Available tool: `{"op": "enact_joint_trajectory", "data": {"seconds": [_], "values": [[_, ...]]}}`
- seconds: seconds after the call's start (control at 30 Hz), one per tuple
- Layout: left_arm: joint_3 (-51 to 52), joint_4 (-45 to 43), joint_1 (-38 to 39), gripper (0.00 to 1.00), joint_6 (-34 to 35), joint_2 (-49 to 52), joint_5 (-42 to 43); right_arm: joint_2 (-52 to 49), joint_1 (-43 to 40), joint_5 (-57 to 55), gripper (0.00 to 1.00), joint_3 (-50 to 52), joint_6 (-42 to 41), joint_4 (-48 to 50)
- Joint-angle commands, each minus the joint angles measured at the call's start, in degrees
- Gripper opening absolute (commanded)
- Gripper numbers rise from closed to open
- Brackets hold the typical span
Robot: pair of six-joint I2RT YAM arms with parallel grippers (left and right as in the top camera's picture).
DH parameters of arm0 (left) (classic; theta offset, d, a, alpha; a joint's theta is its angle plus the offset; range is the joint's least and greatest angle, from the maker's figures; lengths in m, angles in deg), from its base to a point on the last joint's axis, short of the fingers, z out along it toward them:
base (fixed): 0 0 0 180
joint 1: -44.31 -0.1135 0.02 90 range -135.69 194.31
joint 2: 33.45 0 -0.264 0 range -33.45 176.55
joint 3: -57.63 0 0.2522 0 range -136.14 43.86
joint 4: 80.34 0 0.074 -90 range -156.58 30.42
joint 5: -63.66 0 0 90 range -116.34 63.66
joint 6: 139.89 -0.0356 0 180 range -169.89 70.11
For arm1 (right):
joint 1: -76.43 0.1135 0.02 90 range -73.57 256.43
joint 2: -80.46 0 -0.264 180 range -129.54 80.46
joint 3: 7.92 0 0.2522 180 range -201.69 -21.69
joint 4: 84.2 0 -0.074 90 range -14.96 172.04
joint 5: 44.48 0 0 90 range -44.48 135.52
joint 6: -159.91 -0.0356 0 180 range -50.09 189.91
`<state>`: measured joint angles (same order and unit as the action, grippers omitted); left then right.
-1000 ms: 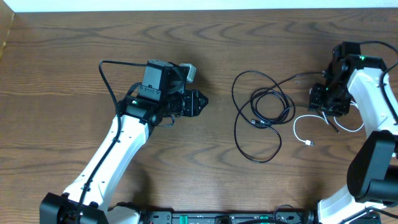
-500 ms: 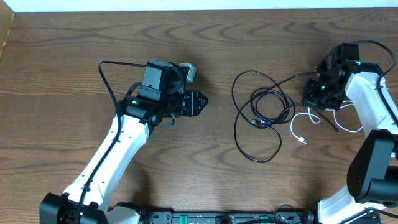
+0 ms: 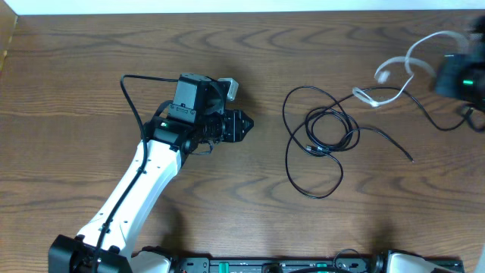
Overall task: Untangle cables
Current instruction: 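Grasp the white cable with the right gripper and pull it off rightward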
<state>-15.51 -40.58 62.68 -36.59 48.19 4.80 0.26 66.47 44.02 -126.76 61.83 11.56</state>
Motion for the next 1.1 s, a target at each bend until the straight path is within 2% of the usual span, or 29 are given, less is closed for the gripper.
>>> {"op": "enact_joint_trajectory", "data": {"seconds": [0.0, 0.17, 0.43, 0.57, 0.9, 1.07], "values": [[-0.1, 0.3, 0.0, 0.44, -0.1, -0.1, -0.1, -0.9, -4.0, -9.7, 0.01, -5.8, -1.3, -2.8], [-0.1, 0.5, 0.0, 0.44, -0.1, -0.1, -0.1, -1.2, -11.1, -11.9, 0.01, -7.9, -4.7, -3.5], [-0.1, 0.6, 0.0, 0.44, -0.1, -0.1, 1.0, -7.6, -22.7, -19.4, 0.01, -8.2, -17.0, -2.2], [-0.1, 0.6, 0.0, 0.44, -0.1, -0.1, 4.4, -10.8, -26.1, -22.4, 0.01, -8.2, -17.7, -4.0], [-0.1, 1.2, 0.0, 0.44, -1.2, -0.1, 4.4, -18.3, -34.7, -28.6, 0.01, -8.2, -17.6, -6.6], [-0.1, 1.3, 0.0, 0.44, -1.2, -0.1, 4.4, -20.9, -40.8, -26.4, 0.01, -8.2, -18.5, -6.6]]}}
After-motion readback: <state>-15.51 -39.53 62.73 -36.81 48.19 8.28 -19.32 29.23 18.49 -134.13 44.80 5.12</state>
